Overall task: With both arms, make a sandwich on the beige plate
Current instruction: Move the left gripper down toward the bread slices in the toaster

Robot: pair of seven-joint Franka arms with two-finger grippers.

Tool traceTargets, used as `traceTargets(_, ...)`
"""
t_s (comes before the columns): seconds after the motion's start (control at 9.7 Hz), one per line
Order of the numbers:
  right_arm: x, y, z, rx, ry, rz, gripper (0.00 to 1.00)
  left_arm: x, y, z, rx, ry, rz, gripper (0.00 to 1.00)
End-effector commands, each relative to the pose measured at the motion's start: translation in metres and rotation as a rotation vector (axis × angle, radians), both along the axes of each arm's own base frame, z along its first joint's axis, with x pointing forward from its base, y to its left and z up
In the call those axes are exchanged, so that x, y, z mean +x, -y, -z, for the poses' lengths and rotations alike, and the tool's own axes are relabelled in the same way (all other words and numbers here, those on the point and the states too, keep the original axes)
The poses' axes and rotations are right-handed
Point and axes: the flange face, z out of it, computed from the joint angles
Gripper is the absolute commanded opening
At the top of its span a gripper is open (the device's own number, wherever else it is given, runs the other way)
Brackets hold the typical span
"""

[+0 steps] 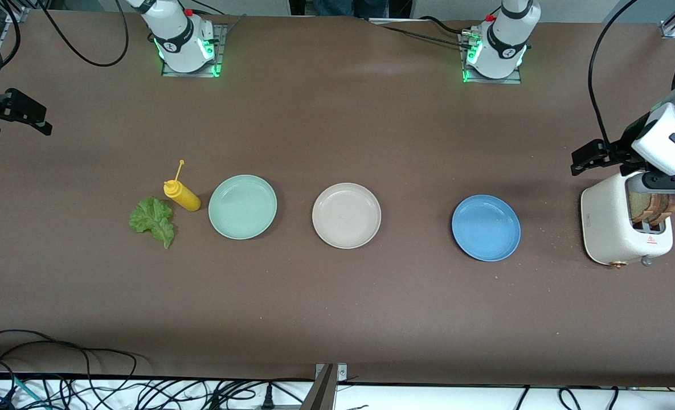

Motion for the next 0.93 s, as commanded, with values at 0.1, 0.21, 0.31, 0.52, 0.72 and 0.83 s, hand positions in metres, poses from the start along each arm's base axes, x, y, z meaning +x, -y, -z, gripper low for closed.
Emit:
traceTargets(0.1, 0.003, -0.003, -0.004, 0.003, -0.006, 0.006, 1.00, 0.000, -0.005, -0.006, 0.025, 0.001, 0.012, 1.00)
traceTargets(0.21, 0.003, -0.004, -0.004, 0.003, -0.006, 0.005, 1.00, 0.000, -0.009, -0.002, 0.027, -0.006, 0.008, 1.00)
traceTargets(0.31, 0.002, -0.003, -0.005, 0.003, -0.004, 0.004, 1.00, 0.001, -0.021, -0.001, 0.031, -0.008, 0.003, 1.00)
traceTargets(0.52, 0.002, -0.004, -0.005, 0.003, -0.004, 0.004, 1.00, 0.004, -0.055, 0.003, 0.077, -0.017, 0.050, 1.00)
traceTargets(0.72, 0.003, -0.004, -0.004, 0.003, -0.006, 0.005, 1.00, 0.006, -0.083, 0.010, 0.076, -0.028, 0.054, 1.00)
traceTargets(0.83, 0.003, -0.003, -0.004, 0.003, -0.006, 0.004, 1.00, 0.007, -0.096, 0.016, 0.075, -0.039, 0.058, 1.00)
